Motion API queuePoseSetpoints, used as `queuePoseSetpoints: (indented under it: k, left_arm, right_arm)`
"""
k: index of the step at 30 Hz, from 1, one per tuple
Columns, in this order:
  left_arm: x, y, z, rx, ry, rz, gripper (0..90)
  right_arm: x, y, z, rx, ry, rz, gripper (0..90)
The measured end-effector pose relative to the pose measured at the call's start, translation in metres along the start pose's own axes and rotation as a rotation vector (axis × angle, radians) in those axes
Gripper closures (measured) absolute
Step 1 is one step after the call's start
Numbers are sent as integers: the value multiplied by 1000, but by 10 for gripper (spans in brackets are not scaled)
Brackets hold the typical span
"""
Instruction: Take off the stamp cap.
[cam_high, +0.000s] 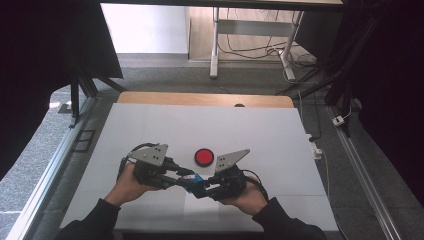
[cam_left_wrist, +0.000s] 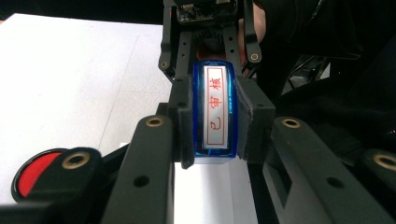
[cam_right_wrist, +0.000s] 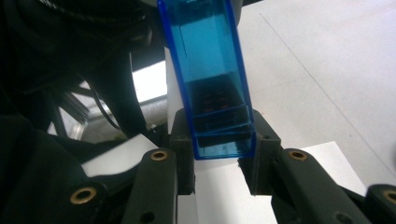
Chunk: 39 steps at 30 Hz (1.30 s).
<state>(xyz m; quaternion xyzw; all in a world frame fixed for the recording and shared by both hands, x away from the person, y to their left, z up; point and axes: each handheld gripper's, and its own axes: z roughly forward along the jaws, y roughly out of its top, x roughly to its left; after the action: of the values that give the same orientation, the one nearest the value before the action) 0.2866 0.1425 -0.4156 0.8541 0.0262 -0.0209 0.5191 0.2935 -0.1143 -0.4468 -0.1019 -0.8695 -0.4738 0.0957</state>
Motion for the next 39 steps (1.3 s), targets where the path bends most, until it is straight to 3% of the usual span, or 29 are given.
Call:
queuePoseSetpoints:
  k: [5,22,28,39]
  left_arm:
    - [1,0,-3,-13,-6,-11,706]
    - [0,-1,-7,-22,55,-55,704]
    - [-1,-2,-7,-12,89,-65,703]
    - [-1,-3,-8,-10,110,-78,703]
  right_arm:
    - [5,1,1,44,-30,-85,692]
    - [2,-3,-9,9,-114,-77,688]
    - [3,-5,-15,7,-171,-110,687]
    - [2,-8,-26,-17,-231,-61,687]
